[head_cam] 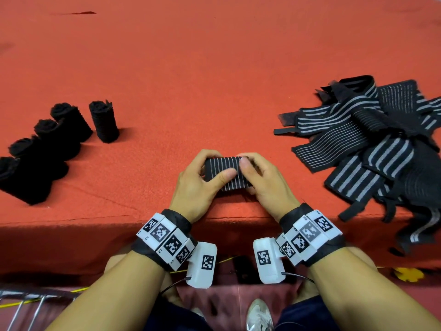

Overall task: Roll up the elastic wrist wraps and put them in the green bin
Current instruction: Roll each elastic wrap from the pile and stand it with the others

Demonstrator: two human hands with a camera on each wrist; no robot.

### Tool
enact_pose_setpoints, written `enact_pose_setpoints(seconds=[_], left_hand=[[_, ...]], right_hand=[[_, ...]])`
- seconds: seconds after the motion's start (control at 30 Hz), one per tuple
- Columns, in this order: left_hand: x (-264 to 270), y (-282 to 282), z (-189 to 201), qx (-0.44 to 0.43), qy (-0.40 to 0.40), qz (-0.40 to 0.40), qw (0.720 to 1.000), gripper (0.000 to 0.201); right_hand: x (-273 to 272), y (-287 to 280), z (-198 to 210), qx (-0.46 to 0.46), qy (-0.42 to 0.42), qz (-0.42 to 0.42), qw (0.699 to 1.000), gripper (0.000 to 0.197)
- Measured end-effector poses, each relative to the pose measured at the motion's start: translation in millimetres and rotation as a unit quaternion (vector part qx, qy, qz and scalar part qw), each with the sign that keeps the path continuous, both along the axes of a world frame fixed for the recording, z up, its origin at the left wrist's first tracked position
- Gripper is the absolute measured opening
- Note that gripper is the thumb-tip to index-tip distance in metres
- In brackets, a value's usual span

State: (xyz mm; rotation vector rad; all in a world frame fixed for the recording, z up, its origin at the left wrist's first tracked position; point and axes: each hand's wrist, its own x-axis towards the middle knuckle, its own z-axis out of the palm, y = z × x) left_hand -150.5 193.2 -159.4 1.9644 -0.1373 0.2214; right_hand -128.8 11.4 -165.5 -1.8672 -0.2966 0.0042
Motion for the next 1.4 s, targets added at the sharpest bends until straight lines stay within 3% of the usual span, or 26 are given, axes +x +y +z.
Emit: enact_pose_setpoints(seconds=[0.07, 0.17, 0.3, 0.47, 0.67, 0.77, 0.93, 1.13, 1.27, 1.4], left_hand=[[0.9, -0.2, 1.0, -0.016, 0.002, 0.008, 1.000, 0.023], [2.8, 1.2, -0.8, -0.006, 0.014, -0.002, 1.000, 0.041], [4.8, 2.8, -3.5, 0.023, 0.045, -0.023, 0.998, 0.053], [3.7, 6.1, -3.8, -0.010, 0.054, -0.048, 0.997, 0.049], [3.3, 7.6, -4.4, -0.012, 0.040, -0.026, 0.999, 0.041], [1.9, 5.0, -2.2, -0.020, 0.022, 0.008, 1.000, 0.043], [-3.3, 5.7, -2.1, -0.090, 0.007, 0.062, 0.994, 0.034], [-20.2, 35.4, 6.3, -0.107, -0.012, 0.124, 0.986, 0.042], [-36.2, 67.4, 11.5, -0.113, -0.014, 0.149, 0.982, 0.046], [-52.9, 99.4, 9.3, -0.082, -0.018, 0.157, 0.984, 0.063]], right_hand=[[-1.3, -1.5, -2.2, 0.000, -0.028, 0.028, 0.999, 0.046], [-2.3, -1.4, -4.5, 0.017, -0.034, 0.020, 0.999, 0.040], [-4.5, 0.7, -2.7, 0.023, -0.017, -0.032, 0.999, 0.055], [-4.7, 3.1, 0.6, -0.003, -0.020, -0.013, 1.000, 0.047], [-1.4, 6.9, -2.8, -0.029, -0.019, -0.026, 0.999, 0.057], [-1.1, 12.8, -0.3, 0.024, 0.001, -0.065, 0.998, 0.038], [-5.7, 33.6, 15.5, 0.089, 0.032, -0.105, 0.990, 0.044], [-18.5, 74.3, 31.3, 0.040, 0.001, -0.024, 0.999, 0.019], [-24.8, 108.6, 40.6, 0.013, -0.025, 0.038, 0.999, 0.031], [-27.6, 146.1, 45.0, -0.010, -0.025, 0.092, 0.995, 0.036]])
